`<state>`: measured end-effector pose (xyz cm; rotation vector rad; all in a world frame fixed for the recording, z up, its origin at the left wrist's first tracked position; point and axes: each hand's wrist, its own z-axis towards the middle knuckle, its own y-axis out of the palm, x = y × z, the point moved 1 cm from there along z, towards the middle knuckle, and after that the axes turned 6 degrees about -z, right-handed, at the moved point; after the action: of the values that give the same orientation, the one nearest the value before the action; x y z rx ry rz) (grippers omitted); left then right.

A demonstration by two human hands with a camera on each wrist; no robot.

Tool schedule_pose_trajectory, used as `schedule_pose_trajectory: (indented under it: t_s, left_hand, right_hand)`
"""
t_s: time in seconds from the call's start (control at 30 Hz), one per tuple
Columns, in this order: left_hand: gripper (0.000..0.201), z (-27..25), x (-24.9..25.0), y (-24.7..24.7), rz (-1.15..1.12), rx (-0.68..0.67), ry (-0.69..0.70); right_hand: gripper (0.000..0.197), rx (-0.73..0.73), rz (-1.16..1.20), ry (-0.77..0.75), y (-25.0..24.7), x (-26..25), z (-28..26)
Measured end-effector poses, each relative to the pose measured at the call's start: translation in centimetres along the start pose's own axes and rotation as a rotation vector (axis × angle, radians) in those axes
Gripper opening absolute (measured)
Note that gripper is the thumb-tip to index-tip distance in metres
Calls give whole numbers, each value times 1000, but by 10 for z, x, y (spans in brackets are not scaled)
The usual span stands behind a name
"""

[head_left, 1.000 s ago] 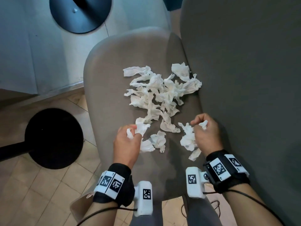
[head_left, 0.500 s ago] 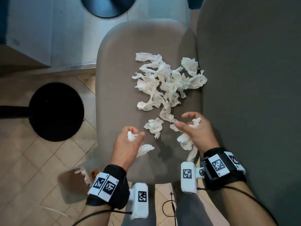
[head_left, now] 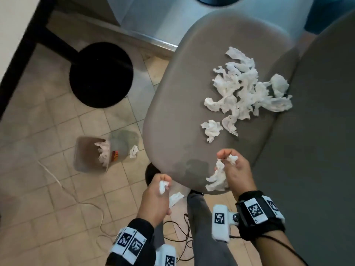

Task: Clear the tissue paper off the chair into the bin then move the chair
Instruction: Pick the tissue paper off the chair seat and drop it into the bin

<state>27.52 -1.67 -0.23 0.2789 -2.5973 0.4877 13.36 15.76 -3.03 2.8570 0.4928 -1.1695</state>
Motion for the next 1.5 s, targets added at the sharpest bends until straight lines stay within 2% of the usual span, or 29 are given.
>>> schedule_pose_trajectory:
  t_s: [0.17, 0.27, 0.4, 0.57, 0.7, 0.8, 0.93, 1.03, 1.17, 1.33, 1.5]
  left_hand:
    - [19, -12, -48, -37, -143, 69, -121]
    - [19, -19, -69, -64, -216, 92, -116]
    - [39, -20, -109, -106, -310, 118, -138]
    - [57, -21, -179, -174, -341, 208, -192]
    - [58, -27, -221, -232, -413, 271, -205]
    - [60, -32, -252, -281, -402, 333, -219]
    - [44, -21, -280, -336, -384, 418, -149]
    - [32, 1, -292, -363, -392, 390, -134]
    - [7, 43, -293, -385, -385, 296, -94]
    - [24, 75, -275, -403, -365, 255, -88]
    - [38, 98, -254, -415, -256, 234, -70]
  right_hand:
    - [27, -98, -137, -58, 56, 10, -9]
    - [21, -204, -260, -74, 100, 10, -17]
    - [22, -296, -497, -139, 167, 15, -32]
    - [38, -405, -689, -145, 257, 40, -58]
    - [52, -436, -841, -108, 326, 67, -81]
    - [58, -405, -906, -67, 374, 91, -96]
    - [48, -398, -1041, -77, 439, 101, -107]
    - [35, -437, -1052, -62, 482, 103, -98]
    - [6, -458, -993, -16, 526, 100, -79]
    - [36, -546, -1038, -52, 558, 84, -55]
    - [50, -537, -1054, -76, 580, 67, -31]
